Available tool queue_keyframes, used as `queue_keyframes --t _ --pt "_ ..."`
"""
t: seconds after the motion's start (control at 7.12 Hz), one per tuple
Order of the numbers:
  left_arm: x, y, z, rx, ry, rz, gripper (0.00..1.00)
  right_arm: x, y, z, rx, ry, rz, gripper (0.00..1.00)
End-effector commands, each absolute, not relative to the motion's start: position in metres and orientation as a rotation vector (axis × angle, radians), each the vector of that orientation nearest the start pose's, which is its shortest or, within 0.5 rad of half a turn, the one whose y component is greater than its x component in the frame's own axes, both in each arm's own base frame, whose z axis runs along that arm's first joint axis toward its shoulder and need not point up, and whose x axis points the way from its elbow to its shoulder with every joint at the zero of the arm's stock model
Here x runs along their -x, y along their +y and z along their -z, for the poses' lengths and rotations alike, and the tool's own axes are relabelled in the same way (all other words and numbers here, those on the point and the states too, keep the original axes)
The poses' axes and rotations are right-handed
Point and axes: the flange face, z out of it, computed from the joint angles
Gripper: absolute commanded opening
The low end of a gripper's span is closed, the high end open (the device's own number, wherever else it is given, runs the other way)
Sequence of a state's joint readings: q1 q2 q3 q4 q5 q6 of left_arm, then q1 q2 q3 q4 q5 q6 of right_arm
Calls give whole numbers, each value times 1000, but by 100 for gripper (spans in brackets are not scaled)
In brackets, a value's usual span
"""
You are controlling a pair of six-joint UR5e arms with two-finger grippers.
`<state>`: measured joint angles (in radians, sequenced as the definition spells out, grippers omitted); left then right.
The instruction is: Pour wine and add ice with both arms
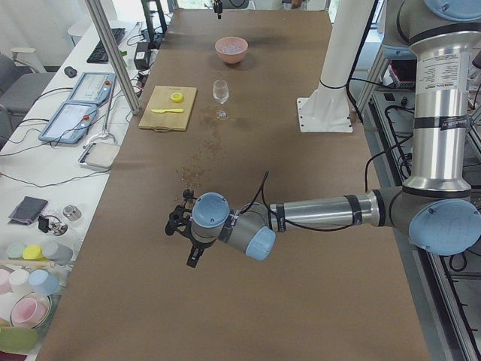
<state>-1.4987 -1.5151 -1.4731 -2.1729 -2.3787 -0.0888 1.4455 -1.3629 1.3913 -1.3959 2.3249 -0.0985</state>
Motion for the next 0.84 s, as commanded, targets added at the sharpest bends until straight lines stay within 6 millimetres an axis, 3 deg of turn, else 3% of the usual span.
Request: queue_keyframes --t 0.0,0.7 --pt "30 -486 -667 -373 774 -162 98 5 -594 -620 -186 -741 283 100" --pt "30 -485 -667 -369 777 -153 98 6 -586 -611 -201 -755 287 100"
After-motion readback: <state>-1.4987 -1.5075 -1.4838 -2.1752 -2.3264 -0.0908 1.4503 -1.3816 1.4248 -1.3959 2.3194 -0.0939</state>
